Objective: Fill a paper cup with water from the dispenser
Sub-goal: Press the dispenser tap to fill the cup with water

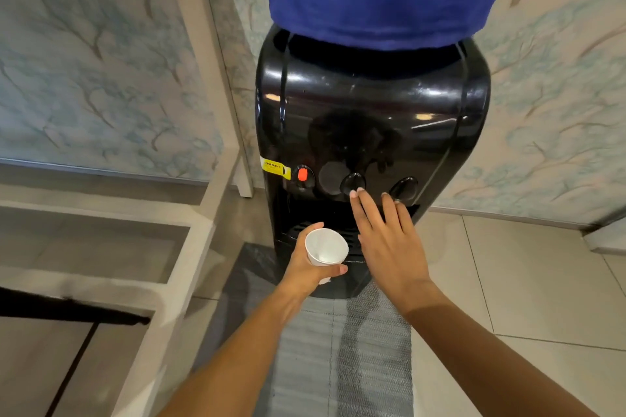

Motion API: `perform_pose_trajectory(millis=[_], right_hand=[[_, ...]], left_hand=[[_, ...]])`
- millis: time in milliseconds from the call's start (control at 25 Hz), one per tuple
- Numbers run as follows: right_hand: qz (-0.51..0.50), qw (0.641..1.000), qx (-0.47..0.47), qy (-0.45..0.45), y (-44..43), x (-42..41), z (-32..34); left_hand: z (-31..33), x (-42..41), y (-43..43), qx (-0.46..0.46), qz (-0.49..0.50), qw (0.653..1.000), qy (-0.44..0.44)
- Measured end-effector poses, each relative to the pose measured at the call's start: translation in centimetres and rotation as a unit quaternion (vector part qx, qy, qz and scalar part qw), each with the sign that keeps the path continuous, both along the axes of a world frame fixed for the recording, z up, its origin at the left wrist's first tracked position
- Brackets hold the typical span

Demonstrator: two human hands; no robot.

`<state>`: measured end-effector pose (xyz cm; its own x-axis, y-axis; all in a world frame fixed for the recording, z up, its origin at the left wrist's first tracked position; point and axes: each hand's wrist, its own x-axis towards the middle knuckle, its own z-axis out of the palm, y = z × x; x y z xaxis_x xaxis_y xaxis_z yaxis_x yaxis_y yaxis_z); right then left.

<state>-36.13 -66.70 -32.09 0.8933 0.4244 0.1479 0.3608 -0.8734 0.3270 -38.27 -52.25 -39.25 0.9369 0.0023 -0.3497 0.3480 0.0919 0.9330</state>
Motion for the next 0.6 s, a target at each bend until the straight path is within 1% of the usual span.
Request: perform_pose_trajectory(millis=[120,280,440,600], right_hand=[[0.008,1.000,0.006,-0.029,-0.3,0.5,-1.1],[0.014,0.997,0.023,-0.074,-0.2,0.7,-2.2],[-0.015,0.996,0.024,-0.081,-0.1,0.8,-2.4],[-0.041,0.997,0.031,-0.061,0.5,1.0,-1.9]], left_hand=[[-1.2,1.6,-1.0,0.002,0.017,1.000,-0.007],[-1.2,4.4,-2.0,-0.012,0.039,0.999,-0.024],[-0.9,6.5,-2.3,0.007,0.036,0.999,-0.027],[-1.1,7.4,-2.2,0.021,0.023,0.999,-0.033]])
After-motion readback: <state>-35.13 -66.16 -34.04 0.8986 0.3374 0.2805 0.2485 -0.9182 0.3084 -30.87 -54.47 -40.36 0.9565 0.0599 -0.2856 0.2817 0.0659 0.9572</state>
